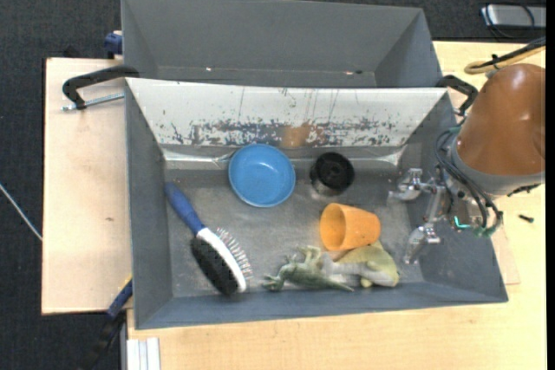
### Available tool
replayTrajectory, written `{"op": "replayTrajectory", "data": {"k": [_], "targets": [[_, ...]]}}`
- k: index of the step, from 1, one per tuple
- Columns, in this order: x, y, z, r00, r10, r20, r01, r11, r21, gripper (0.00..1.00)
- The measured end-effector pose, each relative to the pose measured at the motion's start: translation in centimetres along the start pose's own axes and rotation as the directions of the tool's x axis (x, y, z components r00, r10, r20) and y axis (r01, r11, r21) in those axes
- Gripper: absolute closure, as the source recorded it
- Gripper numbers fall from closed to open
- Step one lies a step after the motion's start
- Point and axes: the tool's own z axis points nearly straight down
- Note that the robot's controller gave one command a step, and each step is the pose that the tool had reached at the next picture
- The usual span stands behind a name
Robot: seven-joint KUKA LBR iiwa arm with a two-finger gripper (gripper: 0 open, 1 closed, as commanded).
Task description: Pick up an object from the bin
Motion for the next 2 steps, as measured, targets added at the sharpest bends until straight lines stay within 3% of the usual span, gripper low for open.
{"op": "replayTrajectory", "data": {"k": [1,2], "targets": [[-5.21,6.76,6.8,0.944,-0.331,0.008,0.331,0.944,0.004,0.0],[-5.16,6.64,6.75,0.944,-0.329,0.007,0.329,0.944,0.004,1.0]]}}
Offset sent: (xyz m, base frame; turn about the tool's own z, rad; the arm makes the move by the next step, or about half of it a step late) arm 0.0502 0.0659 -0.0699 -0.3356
